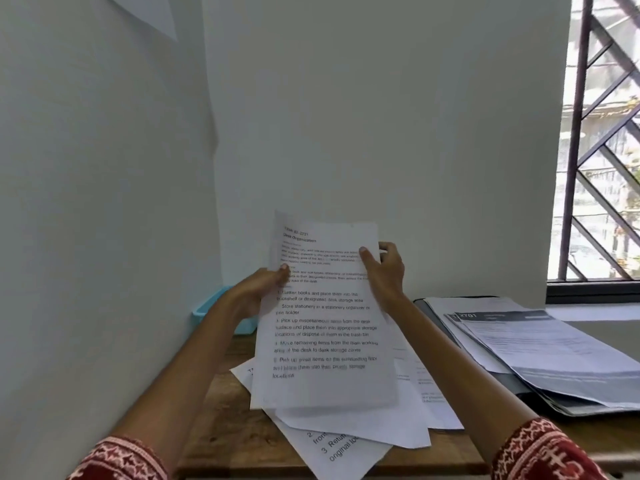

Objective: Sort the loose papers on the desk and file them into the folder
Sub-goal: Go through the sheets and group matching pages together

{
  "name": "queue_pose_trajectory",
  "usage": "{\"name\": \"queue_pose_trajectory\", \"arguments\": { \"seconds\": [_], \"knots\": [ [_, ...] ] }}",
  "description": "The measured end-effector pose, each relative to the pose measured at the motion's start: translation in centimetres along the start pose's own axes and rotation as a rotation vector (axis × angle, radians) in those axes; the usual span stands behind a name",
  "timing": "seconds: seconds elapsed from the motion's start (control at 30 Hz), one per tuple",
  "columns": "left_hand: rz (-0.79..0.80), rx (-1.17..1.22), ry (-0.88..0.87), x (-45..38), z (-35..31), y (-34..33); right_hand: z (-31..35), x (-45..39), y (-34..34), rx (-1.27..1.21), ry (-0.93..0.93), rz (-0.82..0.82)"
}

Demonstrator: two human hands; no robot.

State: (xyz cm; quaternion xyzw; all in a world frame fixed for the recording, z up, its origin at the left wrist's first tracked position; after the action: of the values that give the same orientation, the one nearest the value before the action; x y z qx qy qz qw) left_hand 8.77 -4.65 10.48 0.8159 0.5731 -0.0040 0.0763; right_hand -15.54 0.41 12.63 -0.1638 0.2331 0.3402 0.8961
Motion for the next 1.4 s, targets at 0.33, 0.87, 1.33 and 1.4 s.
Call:
{"name": "queue_pose_trajectory", "arguments": {
  "seconds": [0.33,0.87,1.33,1.4],
  "knots": [
    [-0.166,0.071,0.343,1.9,12.3,1.5,-8.6,6.0,-1.7,0.208,-0.196,0.397],
    [-0.404,-0.612,-0.341,-3.4,9.7,-3.9,-14.1,3.7,-1.2,0.156,-0.156,0.400],
    [-0.217,-0.647,-0.583,-4.1,11.4,-6.5,-11.7,10.3,-5.0,0.092,-0.354,1.212],
    [-0.223,-0.684,-0.570,-4.1,11.4,-6.4,-11.4,9.8,-4.5,0.019,-0.430,1.163]
  ]
}}
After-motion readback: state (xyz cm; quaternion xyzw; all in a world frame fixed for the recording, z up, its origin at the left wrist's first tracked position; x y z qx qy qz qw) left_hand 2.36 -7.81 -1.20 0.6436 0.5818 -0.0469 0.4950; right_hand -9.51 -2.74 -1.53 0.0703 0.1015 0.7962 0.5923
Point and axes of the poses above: each hand's wrist, its own x-axis away from the middle knuckle, its own y-axis out of the back of the hand, z = x × y, the point moved 10 cm from there along -x, towards the middle knuckle, and after that the axes turned 6 degrees about -z, right-handed, at the moved point
